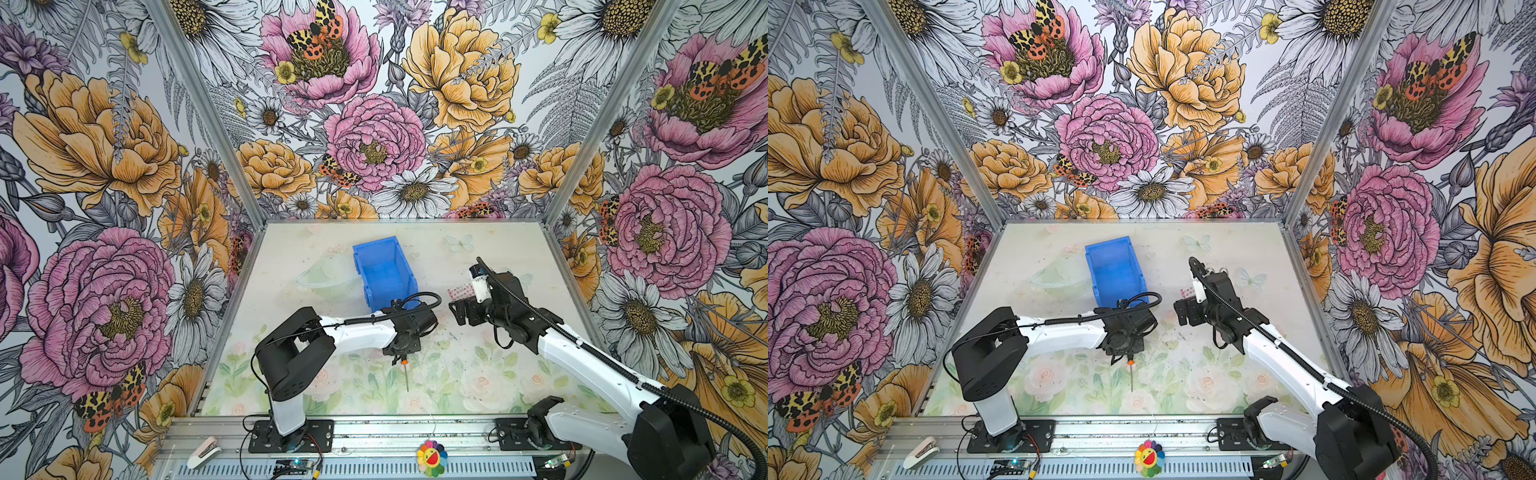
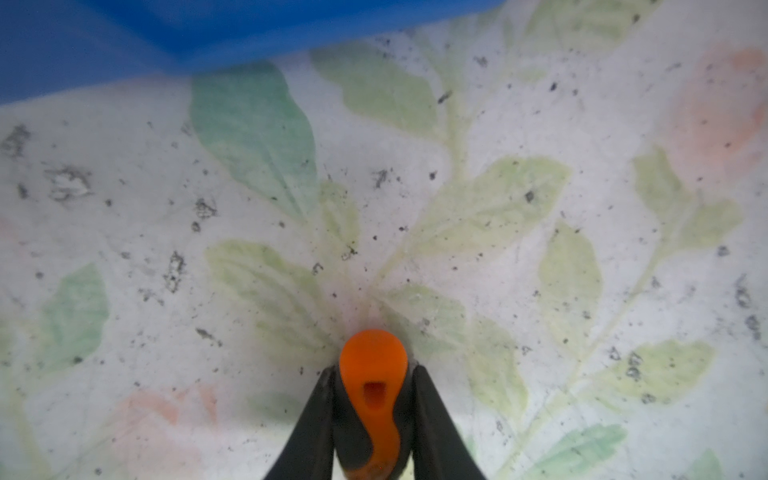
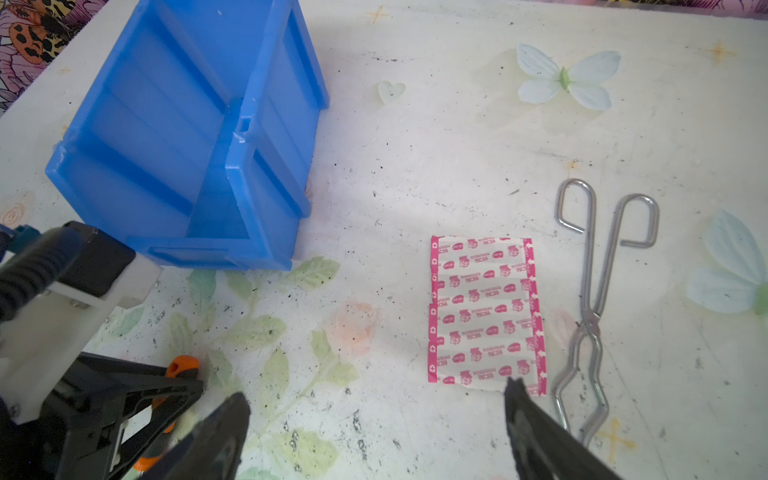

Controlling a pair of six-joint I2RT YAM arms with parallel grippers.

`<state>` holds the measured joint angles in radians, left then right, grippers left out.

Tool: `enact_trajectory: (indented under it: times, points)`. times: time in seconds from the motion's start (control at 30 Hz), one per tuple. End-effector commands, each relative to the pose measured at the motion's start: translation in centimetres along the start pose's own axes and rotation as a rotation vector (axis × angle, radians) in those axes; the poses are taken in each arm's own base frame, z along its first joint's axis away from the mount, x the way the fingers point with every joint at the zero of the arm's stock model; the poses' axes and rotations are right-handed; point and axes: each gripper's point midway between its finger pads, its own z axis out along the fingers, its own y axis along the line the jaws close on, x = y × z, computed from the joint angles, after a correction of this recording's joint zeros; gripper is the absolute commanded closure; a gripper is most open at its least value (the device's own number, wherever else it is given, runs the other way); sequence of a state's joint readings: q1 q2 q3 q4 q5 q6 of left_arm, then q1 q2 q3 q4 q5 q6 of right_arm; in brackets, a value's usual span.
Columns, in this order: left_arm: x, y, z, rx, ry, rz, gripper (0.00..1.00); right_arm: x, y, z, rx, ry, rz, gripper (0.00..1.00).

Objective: Put the screwdriver in the bin
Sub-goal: 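Lift the screwdriver with the left gripper and carry it over the blue bin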

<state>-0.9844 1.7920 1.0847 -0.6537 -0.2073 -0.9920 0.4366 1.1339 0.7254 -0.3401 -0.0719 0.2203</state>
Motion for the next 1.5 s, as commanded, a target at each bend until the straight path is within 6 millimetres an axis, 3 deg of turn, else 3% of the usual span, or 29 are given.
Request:
enact_trajectory:
  times: [0.0, 0.4, 0.87, 1.17, 1.33, 1.37, 1.47]
  points:
    - [-0.3, -0.2, 0.3, -0.001, 0.004, 0.009, 0.98, -1.0, -0.4, -0.3, 0.013, -0.036, 0.011, 0.03]
    - [-7.7, -2.7, -6.2, 0.057, -0.209, 0.169, 1.00, -2.5, -0.7, -1.6, 0.013, -0.088, 0.025, 0.03]
    - [-17.2, -0.6, -12.5, 0.051, -0.392, 0.095, 1.00, -3.6, -0.5, -2.1, -0.004, -0.112, 0.038, 0.02]
    - [-22.9, 2.7, -12.5, -0.021, -0.457, -0.022, 1.00, -3.9, -0.3, -1.6, -0.019, -0.099, 0.046, 0.02]
    - [-25.6, 4.2, -11.2, -0.031, -0.456, -0.126, 1.00, -4.4, -0.2, -1.4, -0.028, -0.098, 0.045, 0.02]
    - [-25.9, 4.3, -9.9, -0.046, -0.441, -0.137, 1.00, -4.5, -0.1, -1.4, -0.029, -0.097, 0.046, 0.02]
    - [-27.1, 4.0, -8.8, -0.057, -0.446, -0.140, 1.00, -4.5, -0.1, -1.4, -0.028, -0.098, 0.045, 0.02]
